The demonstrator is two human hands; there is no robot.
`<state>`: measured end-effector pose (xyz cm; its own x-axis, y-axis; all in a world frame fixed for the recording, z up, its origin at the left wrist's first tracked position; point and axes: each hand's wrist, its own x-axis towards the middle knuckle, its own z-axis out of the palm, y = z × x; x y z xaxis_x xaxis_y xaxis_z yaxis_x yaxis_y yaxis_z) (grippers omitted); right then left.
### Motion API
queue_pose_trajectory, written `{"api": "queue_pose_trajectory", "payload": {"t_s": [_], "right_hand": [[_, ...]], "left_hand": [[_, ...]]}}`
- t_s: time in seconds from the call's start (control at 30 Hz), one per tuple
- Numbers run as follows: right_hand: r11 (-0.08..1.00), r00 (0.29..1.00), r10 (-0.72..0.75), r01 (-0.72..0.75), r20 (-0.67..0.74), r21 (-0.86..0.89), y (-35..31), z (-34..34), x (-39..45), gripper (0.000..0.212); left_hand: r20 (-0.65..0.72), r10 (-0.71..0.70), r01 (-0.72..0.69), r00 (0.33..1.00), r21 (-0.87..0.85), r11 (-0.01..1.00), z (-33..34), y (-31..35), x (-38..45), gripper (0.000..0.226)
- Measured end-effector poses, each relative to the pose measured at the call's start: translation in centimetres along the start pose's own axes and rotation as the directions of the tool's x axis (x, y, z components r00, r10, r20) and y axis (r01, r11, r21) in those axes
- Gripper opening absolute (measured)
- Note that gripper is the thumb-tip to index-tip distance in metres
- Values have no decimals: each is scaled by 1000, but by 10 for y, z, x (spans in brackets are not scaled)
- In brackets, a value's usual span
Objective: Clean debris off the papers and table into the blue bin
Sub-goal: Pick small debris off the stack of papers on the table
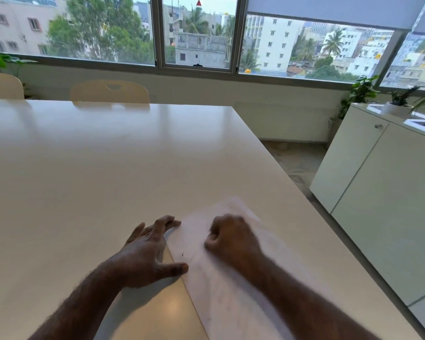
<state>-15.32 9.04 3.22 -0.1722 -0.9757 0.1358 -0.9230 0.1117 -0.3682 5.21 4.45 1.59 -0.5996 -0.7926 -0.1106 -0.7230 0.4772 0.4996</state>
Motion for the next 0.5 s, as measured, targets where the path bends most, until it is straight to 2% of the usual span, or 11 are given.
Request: {"api": "queue_pose_trajectory", "payload": {"t_s": [0.1, 0.17, 0.23, 0.3, 0.37, 0.43, 0.47, 0.5], "right_hand": [[968, 967, 223, -235, -125, -85, 42, -23, 24, 24], [977, 976, 170, -185, -139, -105, 32, -17, 16, 21], [1000, 1000, -23, 23, -8, -11, -9, 0, -8, 19], [990, 986, -128, 120, 108, 79, -25, 5, -23, 17], [998, 998, 5, -9, 59, 63, -5, -7, -7, 16], [984, 983, 167, -171, -76, -44, 23, -19, 7, 15], [981, 979, 169, -178, -111, -76, 24, -18, 6, 16], [990, 989, 118, -124, -88, -66, 15, -15, 2, 17]], "left_hand": [[17, 3, -3, 1000, 10, 1000, 1, -2, 1, 103], [38, 16, -17, 999, 35, 999, 3, -3, 1, 106], [38, 31, -34, 999, 61, 998, 2, -3, 2, 114], [33, 35, -38, 999, 80, 996, 1, -4, 4, 117], [23, 42, -44, 999, 87, 995, 0, -4, 4, 119], [37, 43, -47, 998, 103, 994, 1, -5, 4, 120], [45, 41, -45, 998, 109, 993, 3, -6, 4, 120], [49, 38, -43, 998, 113, 993, 3, -6, 3, 121]]}}
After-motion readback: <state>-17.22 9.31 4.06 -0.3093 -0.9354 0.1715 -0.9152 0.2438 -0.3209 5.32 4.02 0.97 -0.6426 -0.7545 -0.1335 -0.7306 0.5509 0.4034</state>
